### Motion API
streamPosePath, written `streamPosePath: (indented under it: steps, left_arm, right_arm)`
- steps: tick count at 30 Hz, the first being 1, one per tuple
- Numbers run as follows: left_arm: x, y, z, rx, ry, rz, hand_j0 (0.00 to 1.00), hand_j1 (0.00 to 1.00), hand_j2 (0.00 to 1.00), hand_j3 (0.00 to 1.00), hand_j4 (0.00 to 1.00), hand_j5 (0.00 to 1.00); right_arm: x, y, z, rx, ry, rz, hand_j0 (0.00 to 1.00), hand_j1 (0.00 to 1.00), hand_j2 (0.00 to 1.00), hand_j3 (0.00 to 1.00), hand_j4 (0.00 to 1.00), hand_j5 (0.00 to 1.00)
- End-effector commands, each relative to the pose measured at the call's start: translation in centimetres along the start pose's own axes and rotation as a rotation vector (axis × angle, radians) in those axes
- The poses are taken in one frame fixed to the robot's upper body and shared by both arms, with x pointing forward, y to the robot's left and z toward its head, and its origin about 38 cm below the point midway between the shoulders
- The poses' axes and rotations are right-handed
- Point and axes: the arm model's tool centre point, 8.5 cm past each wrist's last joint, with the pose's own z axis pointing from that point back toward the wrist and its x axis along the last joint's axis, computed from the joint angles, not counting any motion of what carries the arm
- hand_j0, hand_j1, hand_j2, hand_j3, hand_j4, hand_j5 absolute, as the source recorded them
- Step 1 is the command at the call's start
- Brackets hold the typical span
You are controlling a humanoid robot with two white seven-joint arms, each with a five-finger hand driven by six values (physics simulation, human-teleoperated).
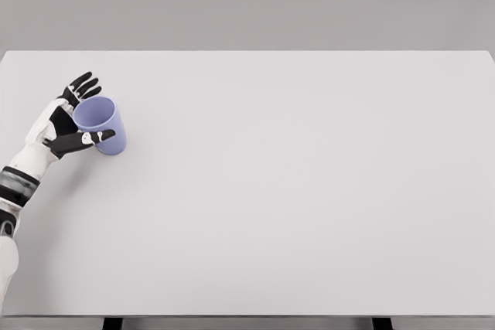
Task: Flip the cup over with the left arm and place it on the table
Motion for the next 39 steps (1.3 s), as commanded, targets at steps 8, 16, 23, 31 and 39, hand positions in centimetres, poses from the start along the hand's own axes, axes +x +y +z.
streamPosePath:
  steps: [8, 16, 23, 31, 39]
  left_arm:
    - [0.5, -0.2, 0.1, -0.007, -0.015, -0.005, 1.0, 1.0, 1.0, 1.0, 1.0, 1.0]
    - [0.6, 0.1, 0.7, -0.01, -0.008, -0.021, 1.0, 1.0, 1.0, 1.0, 1.0, 1.0]
    - [0.9, 0.4, 0.9, -0.009, -0.006, -0.029, 1.0, 1.0, 1.0, 1.0, 1.0, 1.0]
    - [1.0, 0.8, 1.7, -0.01, -0.004, -0.05, 1.0, 1.0, 1.0, 1.0, 1.0, 1.0]
    - [1.7, 1.7, 2.3, -0.008, -0.005, -0.086, 1.0, 1.0, 1.0, 1.0, 1.0, 1.0]
  right_arm:
    - [0.1, 0.0, 0.0, 0.0, -0.002, -0.001, 1.0, 1.0, 1.0, 1.0, 1.0, 1.0]
    - [0.1, 0.0, 0.0, -0.001, -0.002, 0.002, 1.0, 1.0, 1.0, 1.0, 1.0, 1.0]
    - [0.1, 0.0, 0.0, 0.001, -0.001, 0.0, 1.0, 1.0, 1.0, 1.0, 1.0, 1.0]
    - [0.1, 0.0, 0.0, -0.001, -0.001, 0.0, 1.0, 1.0, 1.0, 1.0, 1.0, 1.0]
    - [0.1, 0.0, 0.0, 0.001, -0.001, 0.002, 1.0, 1.0, 1.0, 1.0, 1.0, 1.0]
